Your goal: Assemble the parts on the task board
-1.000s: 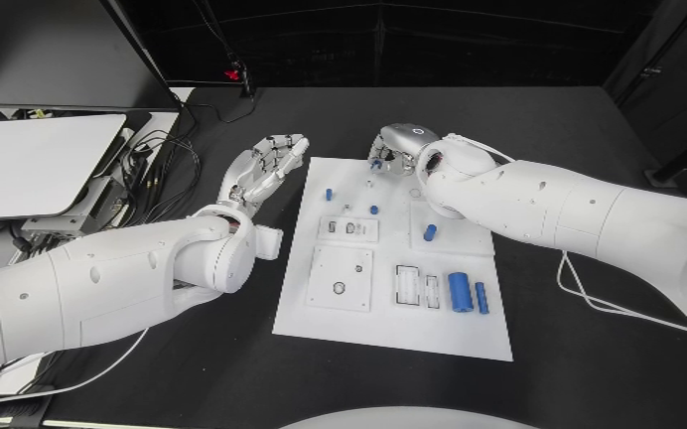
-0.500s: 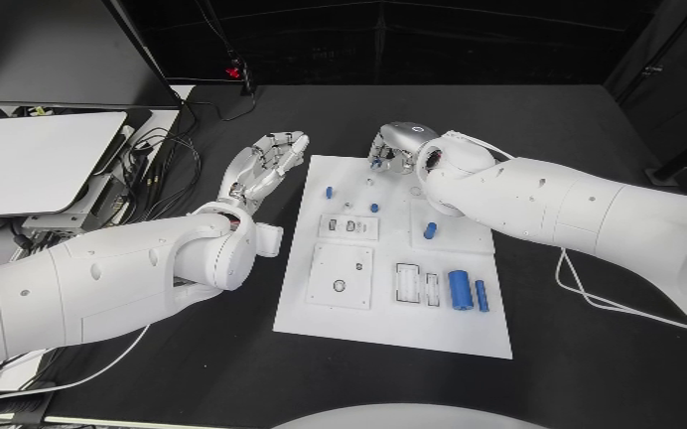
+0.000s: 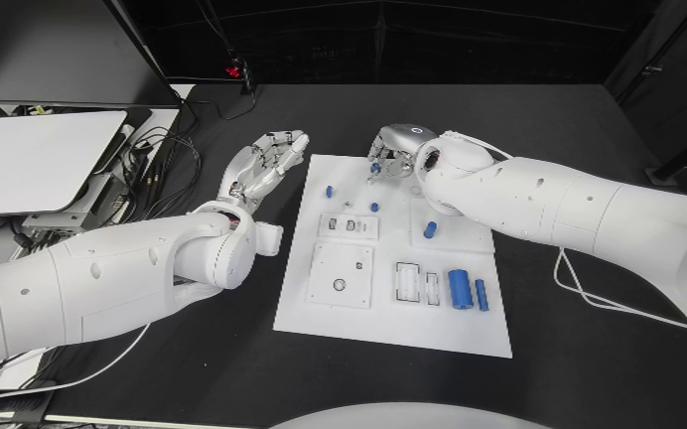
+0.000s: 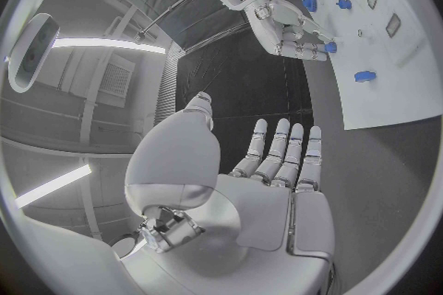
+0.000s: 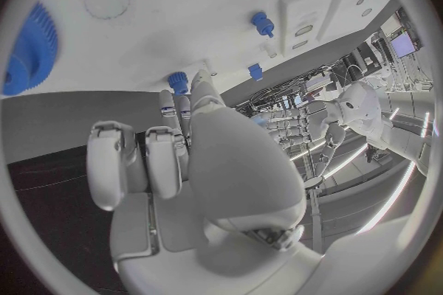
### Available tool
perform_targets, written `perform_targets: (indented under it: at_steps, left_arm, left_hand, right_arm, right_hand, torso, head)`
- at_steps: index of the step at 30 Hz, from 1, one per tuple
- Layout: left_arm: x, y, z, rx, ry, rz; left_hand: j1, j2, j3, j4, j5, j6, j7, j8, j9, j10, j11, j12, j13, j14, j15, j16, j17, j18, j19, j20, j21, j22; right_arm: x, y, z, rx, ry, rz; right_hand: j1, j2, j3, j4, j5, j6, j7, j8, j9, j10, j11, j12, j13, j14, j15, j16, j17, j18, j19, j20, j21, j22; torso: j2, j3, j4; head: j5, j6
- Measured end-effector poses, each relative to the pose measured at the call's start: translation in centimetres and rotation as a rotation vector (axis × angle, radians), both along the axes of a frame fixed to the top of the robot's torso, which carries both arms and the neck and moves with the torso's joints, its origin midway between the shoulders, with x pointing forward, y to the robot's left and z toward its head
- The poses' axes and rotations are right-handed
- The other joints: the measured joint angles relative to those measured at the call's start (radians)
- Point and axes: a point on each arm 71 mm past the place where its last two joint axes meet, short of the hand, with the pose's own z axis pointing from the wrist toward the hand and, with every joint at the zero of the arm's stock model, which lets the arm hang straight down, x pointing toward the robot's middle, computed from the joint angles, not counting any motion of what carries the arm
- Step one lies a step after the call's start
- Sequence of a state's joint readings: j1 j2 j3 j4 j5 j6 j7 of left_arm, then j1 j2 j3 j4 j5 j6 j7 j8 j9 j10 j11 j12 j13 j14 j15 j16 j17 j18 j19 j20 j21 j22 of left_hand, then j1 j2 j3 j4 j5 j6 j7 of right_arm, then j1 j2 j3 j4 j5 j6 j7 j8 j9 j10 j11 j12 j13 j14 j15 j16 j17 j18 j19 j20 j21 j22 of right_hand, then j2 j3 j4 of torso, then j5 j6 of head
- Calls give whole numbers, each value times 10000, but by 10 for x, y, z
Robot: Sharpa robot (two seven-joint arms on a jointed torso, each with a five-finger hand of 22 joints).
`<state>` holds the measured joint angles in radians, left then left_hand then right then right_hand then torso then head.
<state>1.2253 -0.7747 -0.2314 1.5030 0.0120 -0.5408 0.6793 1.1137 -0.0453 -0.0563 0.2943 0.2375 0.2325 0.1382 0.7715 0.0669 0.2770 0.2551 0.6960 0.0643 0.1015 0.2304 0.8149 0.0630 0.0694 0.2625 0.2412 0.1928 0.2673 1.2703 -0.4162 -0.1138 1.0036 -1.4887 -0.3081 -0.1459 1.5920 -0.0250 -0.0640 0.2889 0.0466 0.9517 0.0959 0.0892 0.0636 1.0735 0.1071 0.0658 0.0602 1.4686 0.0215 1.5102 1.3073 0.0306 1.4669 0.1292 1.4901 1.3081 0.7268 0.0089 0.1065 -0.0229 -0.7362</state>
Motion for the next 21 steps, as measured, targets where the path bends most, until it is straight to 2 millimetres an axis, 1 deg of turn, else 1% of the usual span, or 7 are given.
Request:
perform_targets:
  at_steps: [2,6,8,11,14,16,21]
  left_arm:
    - [0,0,0,3,-1,5]
    - [0,0,0,6,-3,10]
    - [1,1,0,7,-4,12]
    - [1,1,0,6,-3,9]
    - [1,1,0,9,-2,20]
    - [1,2,0,10,-2,25]
    - [1,3,0,16,-6,38]
  left_hand:
    - [0,0,0,0,0,0,0,0,0,0,0,0,0,0,0,0,0,0,0,0,0,0]
    - [0,0,0,0,0,0,0,0,0,0,0,0,0,21,21,0,0,1,0,0,30,-1]
    - [0,0,0,0,0,0,0,0,1,0,0,0,0,35,34,0,0,0,0,0,41,0]
    - [0,0,0,0,0,0,0,0,1,0,0,0,0,35,35,0,0,1,0,0,41,-1]
    - [0,0,0,0,0,0,0,0,1,0,0,0,0,35,35,0,0,0,0,0,41,-1]
    - [0,0,0,0,0,0,0,0,1,-1,0,0,0,35,35,0,0,0,0,0,40,-1]
    - [42,41,0,0,-1,0,0,0,1,-1,-1,0,0,35,35,0,0,0,0,0,40,-1]
  right_arm:
    - [0,0,0,5,-17,-3]
    - [0,-2,2,152,-225,-1]
    - [-2,-4,4,360,-441,16]
    - [-5,-9,8,837,-813,20]
    - [-9,-19,12,1453,-1076,-32]
    - [-15,-31,16,2089,-1141,-96]
    - [-29,-62,28,3641,-884,-387]
  right_hand:
    - [-283,-94,0,0,0,-167,-47,-104,0,-165,22,0,9,-37,37,-61,-8,0,0,0,-62,0]
    - [-912,-479,176,8,0,-528,-86,-200,11,-376,91,0,32,-5,80,-138,-206,0,-63,63,-117,-1]
    - [-1223,-788,500,22,0,-736,-48,-213,17,-394,108,0,33,-18,126,-194,-327,0,-73,72,-174,-1]
    - [-1433,-999,844,25,0,-1151,40,-265,17,-502,114,0,33,-18,126,-263,-537,0,-126,126,-262,-1]
    - [-1472,-1038,1056,7,0,-1526,115,-265,4,-554,161,0,33,-18,126,-304,-633,0,-147,147,-317,-2]
    - [-1517,-992,1134,-24,0,-1411,231,-265,23,-553,161,76,60,-18,126,-327,-714,161,-161,161,-346,-2]
    - [-1619,-881,1163,-53,-1,-1238,619,-141,86,-75,23,435,152,-18,126,-697,-1498,202,-591,126,-787,-2]
  torso:
    - [0,-1,0]
    - [0,-3,0]
    - [-1,-3,0]
    - [-1,-1,0]
    - [-10,-2,-12]
    - [-19,-8,-19]
    - [-40,-24,-35]
  head:
    - [6,-2]
    - [10,-3]
    - [10,-8]
    - [10,-10]
    - [15,-7]
    - [15,10]
    - [-1,31]
